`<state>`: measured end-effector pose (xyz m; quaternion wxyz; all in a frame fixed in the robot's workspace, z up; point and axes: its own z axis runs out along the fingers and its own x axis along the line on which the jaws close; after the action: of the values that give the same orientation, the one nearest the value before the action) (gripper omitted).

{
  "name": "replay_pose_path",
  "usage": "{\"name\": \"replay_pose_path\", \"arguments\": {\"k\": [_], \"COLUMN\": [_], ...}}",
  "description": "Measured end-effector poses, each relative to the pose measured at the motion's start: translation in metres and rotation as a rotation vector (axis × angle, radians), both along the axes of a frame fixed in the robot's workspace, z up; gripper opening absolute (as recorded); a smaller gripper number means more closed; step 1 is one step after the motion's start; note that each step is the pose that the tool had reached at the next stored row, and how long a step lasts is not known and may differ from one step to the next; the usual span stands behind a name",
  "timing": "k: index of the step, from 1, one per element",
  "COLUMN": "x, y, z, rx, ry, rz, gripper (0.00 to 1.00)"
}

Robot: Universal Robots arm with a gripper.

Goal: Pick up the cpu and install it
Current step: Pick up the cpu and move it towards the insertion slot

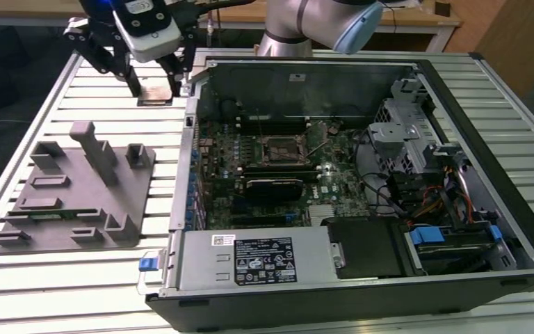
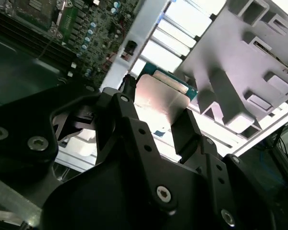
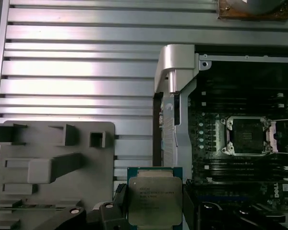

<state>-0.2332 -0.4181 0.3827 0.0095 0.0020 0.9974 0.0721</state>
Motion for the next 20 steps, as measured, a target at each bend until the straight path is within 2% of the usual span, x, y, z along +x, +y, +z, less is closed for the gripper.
{"name": "replay_pose_path", "arguments": {"k": [20], "x": [0.081], "y": [0.0000], "z": [0.0000], "rx": [0.0000], "ry": [0.0110], "rz": [0.000], "gripper": [0.54]}}
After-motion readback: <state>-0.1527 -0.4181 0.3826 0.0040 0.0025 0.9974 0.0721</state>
